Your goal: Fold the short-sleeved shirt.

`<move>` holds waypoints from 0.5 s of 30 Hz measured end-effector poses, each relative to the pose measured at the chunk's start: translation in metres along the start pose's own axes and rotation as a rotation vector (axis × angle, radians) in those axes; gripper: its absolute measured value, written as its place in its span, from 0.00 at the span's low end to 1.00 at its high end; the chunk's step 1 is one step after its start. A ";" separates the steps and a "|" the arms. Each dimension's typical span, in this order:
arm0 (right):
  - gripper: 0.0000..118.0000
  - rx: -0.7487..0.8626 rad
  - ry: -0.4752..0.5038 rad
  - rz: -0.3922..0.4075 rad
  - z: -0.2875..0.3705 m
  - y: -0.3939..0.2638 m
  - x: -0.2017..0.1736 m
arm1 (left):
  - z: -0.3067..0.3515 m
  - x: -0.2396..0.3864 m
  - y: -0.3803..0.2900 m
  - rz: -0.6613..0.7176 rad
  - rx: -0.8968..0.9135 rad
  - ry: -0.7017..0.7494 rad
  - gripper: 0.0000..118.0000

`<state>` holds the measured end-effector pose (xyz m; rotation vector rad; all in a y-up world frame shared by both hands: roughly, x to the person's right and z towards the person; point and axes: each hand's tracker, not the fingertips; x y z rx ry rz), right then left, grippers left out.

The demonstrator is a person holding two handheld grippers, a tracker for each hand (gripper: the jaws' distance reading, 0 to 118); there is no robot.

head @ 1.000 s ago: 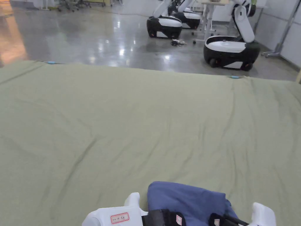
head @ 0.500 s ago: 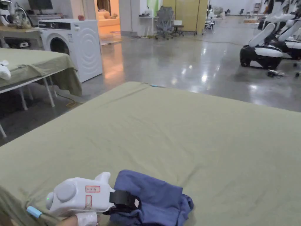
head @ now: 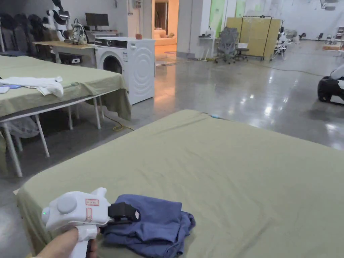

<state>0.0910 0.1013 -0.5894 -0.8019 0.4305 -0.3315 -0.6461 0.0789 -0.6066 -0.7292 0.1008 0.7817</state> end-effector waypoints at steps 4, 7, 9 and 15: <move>0.06 0.019 0.004 0.012 0.012 0.000 0.002 | 0.048 0.002 0.013 -0.029 0.150 0.146 0.78; 0.06 0.040 0.002 0.033 0.020 0.007 0.001 | 0.081 0.048 -0.001 -0.134 0.258 0.150 0.78; 0.06 0.086 -0.019 0.070 0.026 0.018 -0.003 | 0.090 0.107 -0.025 -0.312 0.354 0.239 0.73; 0.06 0.389 -0.170 0.174 0.077 0.079 -0.039 | 0.091 0.298 -0.117 -0.574 0.561 0.033 0.13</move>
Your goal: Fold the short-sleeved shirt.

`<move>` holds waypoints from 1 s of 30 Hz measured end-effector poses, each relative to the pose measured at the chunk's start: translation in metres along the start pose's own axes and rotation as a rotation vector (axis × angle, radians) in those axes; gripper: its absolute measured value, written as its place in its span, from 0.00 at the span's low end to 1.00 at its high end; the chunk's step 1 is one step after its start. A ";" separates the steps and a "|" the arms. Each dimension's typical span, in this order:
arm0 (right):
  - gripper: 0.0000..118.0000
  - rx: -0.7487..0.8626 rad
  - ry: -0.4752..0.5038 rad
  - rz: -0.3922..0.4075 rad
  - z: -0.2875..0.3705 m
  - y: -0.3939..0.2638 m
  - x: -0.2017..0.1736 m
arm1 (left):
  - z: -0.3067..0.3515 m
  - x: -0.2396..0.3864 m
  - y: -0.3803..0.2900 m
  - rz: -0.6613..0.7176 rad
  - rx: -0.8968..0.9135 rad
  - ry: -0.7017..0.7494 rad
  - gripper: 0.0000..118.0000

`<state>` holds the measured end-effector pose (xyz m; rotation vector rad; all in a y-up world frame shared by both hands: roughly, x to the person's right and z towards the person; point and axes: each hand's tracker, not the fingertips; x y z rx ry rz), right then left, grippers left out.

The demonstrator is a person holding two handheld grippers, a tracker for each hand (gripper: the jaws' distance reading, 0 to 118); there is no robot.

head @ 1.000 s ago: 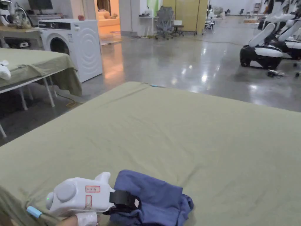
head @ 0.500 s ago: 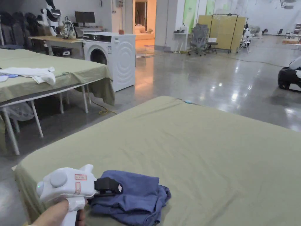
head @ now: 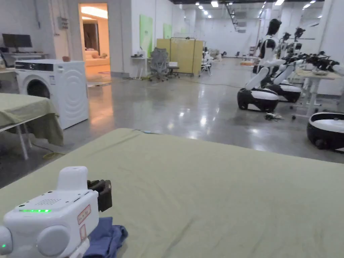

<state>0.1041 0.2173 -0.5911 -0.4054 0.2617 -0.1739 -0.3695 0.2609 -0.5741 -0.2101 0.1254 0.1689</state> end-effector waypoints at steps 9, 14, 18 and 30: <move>0.06 0.344 -0.149 0.236 0.036 0.088 -0.014 | 0.001 0.208 0.025 -0.219 0.090 -0.189 0.07; 0.06 0.349 -0.141 0.234 0.059 0.096 -0.004 | 0.017 0.223 0.033 -0.212 0.091 -0.201 0.07; 0.06 0.358 -0.146 0.233 0.068 0.099 0.001 | 0.028 0.221 0.038 -0.253 0.108 -0.184 0.07; 0.08 0.379 -0.150 0.242 0.074 0.106 -0.006 | 0.031 0.214 0.037 -0.286 0.125 -0.145 0.07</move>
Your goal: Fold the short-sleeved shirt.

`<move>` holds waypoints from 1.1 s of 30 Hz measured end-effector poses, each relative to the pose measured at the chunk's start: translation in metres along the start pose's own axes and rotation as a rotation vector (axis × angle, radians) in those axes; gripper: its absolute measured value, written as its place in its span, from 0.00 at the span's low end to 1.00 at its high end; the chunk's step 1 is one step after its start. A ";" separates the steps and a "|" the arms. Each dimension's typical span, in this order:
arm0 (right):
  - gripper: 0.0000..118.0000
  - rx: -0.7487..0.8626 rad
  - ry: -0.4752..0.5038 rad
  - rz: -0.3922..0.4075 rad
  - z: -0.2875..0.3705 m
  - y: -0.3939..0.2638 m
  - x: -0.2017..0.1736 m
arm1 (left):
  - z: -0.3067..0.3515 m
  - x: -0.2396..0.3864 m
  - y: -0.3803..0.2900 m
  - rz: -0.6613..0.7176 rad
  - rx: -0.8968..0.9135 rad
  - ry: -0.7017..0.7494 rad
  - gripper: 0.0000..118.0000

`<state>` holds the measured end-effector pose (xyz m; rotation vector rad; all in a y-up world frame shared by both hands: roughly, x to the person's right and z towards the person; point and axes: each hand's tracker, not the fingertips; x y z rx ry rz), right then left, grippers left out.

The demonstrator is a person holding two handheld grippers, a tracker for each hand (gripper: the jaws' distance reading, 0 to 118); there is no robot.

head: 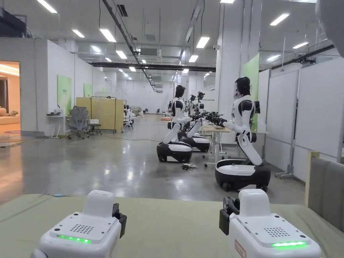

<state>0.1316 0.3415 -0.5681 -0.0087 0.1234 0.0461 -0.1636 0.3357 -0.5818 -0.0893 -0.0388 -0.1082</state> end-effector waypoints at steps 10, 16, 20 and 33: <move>0.63 -0.041 0.020 -0.001 -0.006 -0.005 -0.007 | -0.002 -0.005 -0.005 0.032 0.007 0.011 0.69; 0.66 -0.025 0.018 -0.009 -0.004 -0.010 -0.008 | 0.002 -0.005 -0.006 0.033 0.015 0.006 1.00; 0.70 -0.037 0.045 -0.008 -0.004 -0.009 -0.011 | 0.013 -0.002 -0.001 0.044 0.048 0.000 1.00; 0.69 -0.191 0.002 -0.020 -0.006 -0.005 -0.027 | 0.010 -0.003 -0.006 0.057 0.046 0.005 1.00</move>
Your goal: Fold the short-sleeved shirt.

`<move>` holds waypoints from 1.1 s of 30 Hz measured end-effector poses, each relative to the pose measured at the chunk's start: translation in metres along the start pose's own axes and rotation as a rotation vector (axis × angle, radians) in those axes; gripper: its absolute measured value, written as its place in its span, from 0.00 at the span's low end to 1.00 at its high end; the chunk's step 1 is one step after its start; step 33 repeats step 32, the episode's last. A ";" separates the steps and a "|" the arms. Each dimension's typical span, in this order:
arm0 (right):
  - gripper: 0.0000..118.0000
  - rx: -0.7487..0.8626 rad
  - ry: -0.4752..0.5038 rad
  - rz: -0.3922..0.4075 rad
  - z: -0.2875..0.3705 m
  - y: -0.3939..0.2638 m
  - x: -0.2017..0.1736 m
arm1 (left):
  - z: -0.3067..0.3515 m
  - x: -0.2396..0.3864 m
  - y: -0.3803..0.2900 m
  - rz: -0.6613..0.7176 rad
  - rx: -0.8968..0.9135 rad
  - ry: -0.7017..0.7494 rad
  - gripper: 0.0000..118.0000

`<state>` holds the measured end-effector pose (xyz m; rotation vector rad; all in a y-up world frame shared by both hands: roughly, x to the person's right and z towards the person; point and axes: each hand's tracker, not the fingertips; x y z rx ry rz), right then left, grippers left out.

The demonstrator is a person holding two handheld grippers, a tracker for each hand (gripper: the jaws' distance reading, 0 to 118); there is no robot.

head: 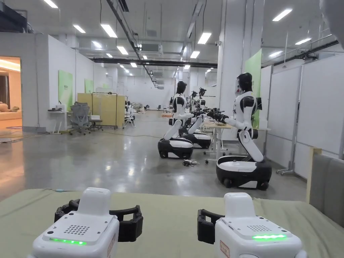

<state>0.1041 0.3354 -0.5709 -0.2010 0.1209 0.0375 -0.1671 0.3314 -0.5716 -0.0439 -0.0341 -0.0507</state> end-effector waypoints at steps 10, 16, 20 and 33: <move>0.69 -0.012 -0.025 -0.006 0.001 -0.004 -0.002 | -0.001 0.003 -0.006 0.007 -0.008 -0.006 1.00; 0.69 -0.004 -0.024 -0.028 0.003 -0.003 0.002 | 0.000 0.001 -0.008 0.016 -0.012 0.001 1.00; 0.69 0.030 -0.047 -0.043 0.006 -0.001 0.005 | 0.002 0.000 -0.008 0.019 -0.004 0.011 1.00; 0.70 0.034 -0.065 -0.104 0.010 -0.006 0.017 | 0.004 0.004 -0.008 0.007 -0.008 -0.002 1.00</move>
